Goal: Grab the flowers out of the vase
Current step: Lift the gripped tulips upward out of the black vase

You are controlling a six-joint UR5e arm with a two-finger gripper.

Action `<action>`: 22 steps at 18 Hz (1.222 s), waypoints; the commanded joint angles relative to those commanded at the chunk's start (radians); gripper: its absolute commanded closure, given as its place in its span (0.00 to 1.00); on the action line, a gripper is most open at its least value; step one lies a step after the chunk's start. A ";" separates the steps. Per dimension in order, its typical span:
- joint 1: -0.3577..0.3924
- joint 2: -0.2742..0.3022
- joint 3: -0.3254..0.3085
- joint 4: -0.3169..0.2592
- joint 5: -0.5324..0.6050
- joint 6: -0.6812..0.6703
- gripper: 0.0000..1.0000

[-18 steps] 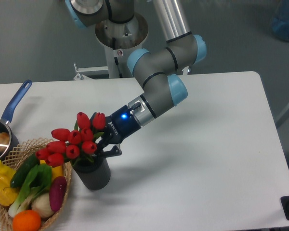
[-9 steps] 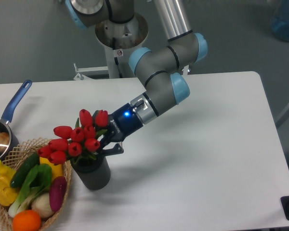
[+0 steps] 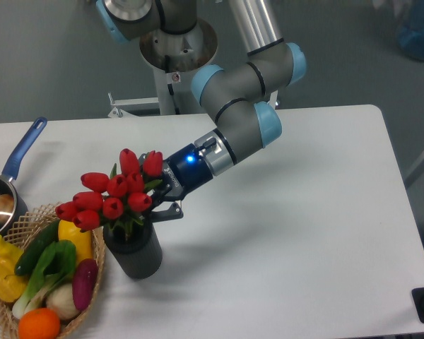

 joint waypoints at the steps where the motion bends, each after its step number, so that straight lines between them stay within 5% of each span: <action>1: 0.002 0.002 0.000 0.000 -0.008 -0.003 0.64; 22: 0.038 0.061 0.017 -0.003 -0.057 -0.124 0.64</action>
